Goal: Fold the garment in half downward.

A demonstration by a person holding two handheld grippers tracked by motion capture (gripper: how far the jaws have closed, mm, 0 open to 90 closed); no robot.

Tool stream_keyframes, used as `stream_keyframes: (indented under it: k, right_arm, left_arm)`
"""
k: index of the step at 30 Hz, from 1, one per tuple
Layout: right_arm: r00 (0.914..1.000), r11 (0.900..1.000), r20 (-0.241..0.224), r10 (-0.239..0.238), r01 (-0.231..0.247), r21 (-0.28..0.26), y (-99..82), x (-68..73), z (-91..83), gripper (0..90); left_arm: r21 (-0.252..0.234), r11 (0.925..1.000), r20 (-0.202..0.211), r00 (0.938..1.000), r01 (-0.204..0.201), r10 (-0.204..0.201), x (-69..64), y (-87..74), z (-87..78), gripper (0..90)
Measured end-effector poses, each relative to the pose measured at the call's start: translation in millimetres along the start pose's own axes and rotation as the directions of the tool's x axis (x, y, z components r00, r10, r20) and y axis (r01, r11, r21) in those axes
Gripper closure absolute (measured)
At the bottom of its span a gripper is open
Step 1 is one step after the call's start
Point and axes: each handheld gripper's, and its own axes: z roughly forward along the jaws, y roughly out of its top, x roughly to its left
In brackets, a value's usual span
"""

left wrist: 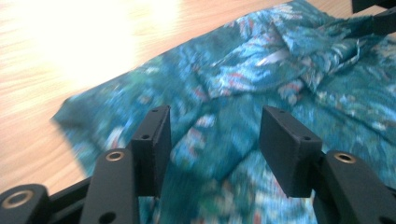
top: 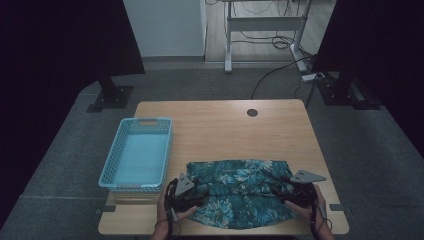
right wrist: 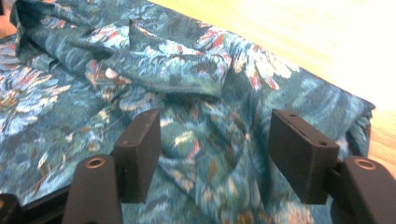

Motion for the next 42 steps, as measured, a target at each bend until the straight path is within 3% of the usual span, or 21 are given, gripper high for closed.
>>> stream_keyframes:
  k: [5,6,7,12,17,19,23,26,28,29,30,35,39,42]
  right_arm:
    - [1.0,0.9989,-0.003,0.0,0.0,0.048,11.5,-3.4,17.1,37.2]
    - [1.0,0.9985,-0.003,-0.005,0.005,0.054,14.7,-4.3,20.2,37.2]
    - [1.0,0.9983,-0.004,-0.006,0.006,0.058,18.0,-5.2,23.2,37.4]
    - [0.9998,0.9979,-0.015,0.01,-0.009,0.065,33.6,-10.9,36.4,37.5]
    - [0.9996,0.9945,-0.027,0.007,-0.004,0.105,44.0,-10.3,53.1,38.3]
    - [0.9995,0.9917,-0.032,0.004,0.0,0.129,46.1,-8.4,60.5,38.6]
    - [0.9994,0.9836,-0.032,-0.009,0.015,0.18,46.7,-5.2,72.3,38.7]
    - [0.9994,0.9755,-0.027,-0.019,0.025,0.219,45.8,-1.4,81.7,39.4]
    - [0.9992,0.9652,-0.013,-0.037,0.039,0.259,44.8,2.7,88.3,39.4]
    - [0.9992,0.9652,-0.013,-0.037,0.039,0.259,44.8,2.7,88.3,39.4]
    - [0.9985,0.9618,0.005,-0.055,0.051,0.269,45.4,5.8,90.4,41.8]
    - [0.9968,0.9608,-0.014,-0.079,0.08,0.265,46.7,10.1,89.3,61.9]
    - [0.9962,0.9672,0.007,-0.087,0.083,0.24,45.5,12.2,86.0,76.3]
    - [0.9974,0.973,0.002,-0.072,0.069,0.22,43.1,10.8,81.8,81.1]
  left_arm:
    - [0.061,0.9981,0.027,0.9996,-0.01,0.008,0.9,14.1,35.8,46.4]
    - [0.061,0.9981,0.027,0.9996,-0.01,0.008,0.9,14.1,35.8,46.6]
    - [0.075,0.9972,0.032,0.9995,-0.004,0.002,1.1,19.2,47.7,46.7]
    - [0.104,0.9942,0.035,0.9989,0.029,-0.033,3.8,27.1,68.0,47.0]
    - [0.145,0.9891,0.03,0.9991,0.025,-0.029,4.5,28.3,78.8,48.1]
    - [0.177,0.9839,0.025,0.9991,0.028,-0.033,4.7,26.1,84.3,48.4]
    - [0.191,0.9812,0.025,0.9991,0.029,-0.035,3.4,23.8,86.4,49.5]
    - [0.198,0.9802,0.019,0.9997,0.009,-0.013,0.7,23.7,86.8,50.6]
    - [0.196,0.9806,0.023,0.9997,0.002,-0.006,-0.7,23.5,87.0,52.9]
    - [0.196,0.9806,0.023,0.9997,0.002,-0.006,-0.7,23.5,87.0,56.1]
    - [0.194,0.9811,0.028,0.9996,-0.003,-0.002,-1.5,23.1,86.8,58.8]
    - [0.189,0.9816,0.015,0.9995,-0.031,0.029,-7.9,23.4,86.9,68.1]
    - [0.204,0.977,-0.032,0.9971,-0.061,0.069,-15.1,27.0,86.8,78.1]
    - [0.202,0.9771,-0.033,0.9967,-0.066,0.074,-15.8,28.2,86.0,83.7]
